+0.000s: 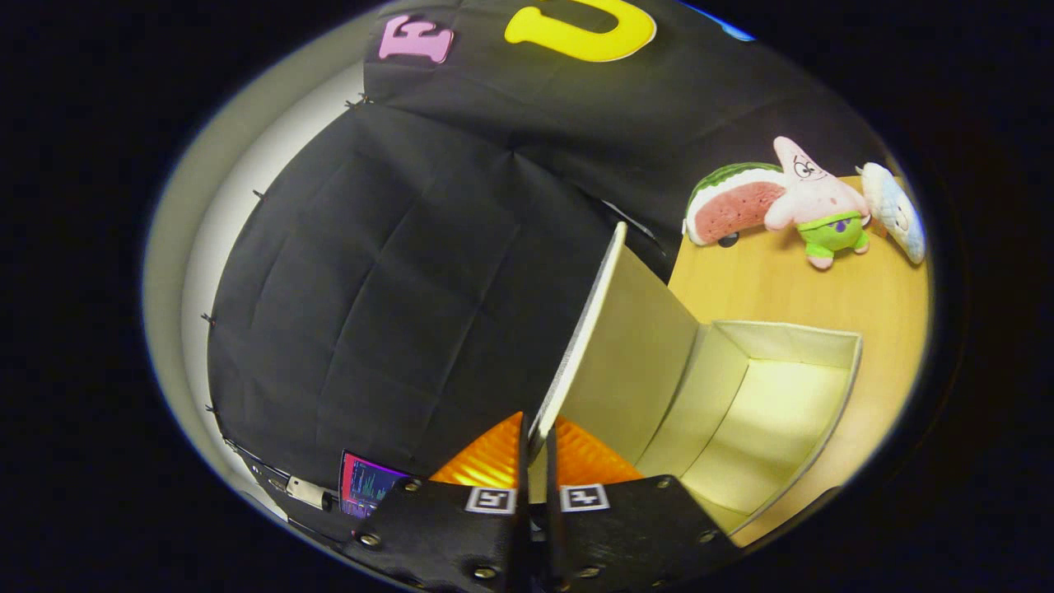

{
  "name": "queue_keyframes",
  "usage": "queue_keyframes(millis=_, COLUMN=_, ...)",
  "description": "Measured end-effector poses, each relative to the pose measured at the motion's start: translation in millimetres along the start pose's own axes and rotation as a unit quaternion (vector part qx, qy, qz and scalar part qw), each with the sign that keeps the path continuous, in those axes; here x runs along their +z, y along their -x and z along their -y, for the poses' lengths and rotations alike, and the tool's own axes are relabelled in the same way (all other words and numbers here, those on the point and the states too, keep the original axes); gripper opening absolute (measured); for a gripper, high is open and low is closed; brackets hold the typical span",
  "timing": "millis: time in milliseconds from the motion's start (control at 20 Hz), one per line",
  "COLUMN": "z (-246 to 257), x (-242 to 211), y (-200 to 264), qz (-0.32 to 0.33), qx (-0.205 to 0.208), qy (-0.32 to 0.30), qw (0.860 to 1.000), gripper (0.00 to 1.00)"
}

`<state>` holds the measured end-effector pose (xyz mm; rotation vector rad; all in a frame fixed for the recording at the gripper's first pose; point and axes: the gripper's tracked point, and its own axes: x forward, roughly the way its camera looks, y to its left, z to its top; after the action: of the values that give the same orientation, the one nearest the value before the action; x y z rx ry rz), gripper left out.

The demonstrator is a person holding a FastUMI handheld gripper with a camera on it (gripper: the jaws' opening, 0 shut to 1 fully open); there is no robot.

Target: Open the storage box then place both shoes into the box .Put the left shoe in first, then the right shoe, with the right side of both shoes facing outward in a uniform manner.

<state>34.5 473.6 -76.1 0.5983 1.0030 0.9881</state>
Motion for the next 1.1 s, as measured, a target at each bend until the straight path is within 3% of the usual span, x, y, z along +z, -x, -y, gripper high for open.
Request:
queue_keyframes(millis=200, z=-25, x=4, y=-47, qz=-0.024, qx=-0.02, qy=0.048, qw=0.998, gripper=0.15)
queue_keyframes(millis=300, z=-29, x=8, y=-63, qz=-0.025, qx=-0.025, qy=0.084, qw=0.996, gripper=0.34)
queue_keyframes(millis=350, z=-36, x=10, y=-62, qz=-0.025, qx=-0.021, qy=0.093, qw=0.995, gripper=0.35)
queue_keyframes(millis=400, z=-40, x=12, y=-61, qz=-0.023, qx=-0.018, qy=0.095, qw=0.995, gripper=0.46)
queue_keyframes(millis=650, z=-27, x=19, y=-18, qz=0.002, qx=-0.045, qy=0.104, qw=0.994, gripper=0.46)
queue_keyframes(millis=850, z=23, x=28, y=40, qz=0.039, qx=-0.121, qy=0.133, qw=0.983, gripper=0.46)
queue_keyframes(millis=1100, z=93, x=18, y=128, qz=0.079, qx=-0.208, qy=0.114, qw=0.968, gripper=0.46)
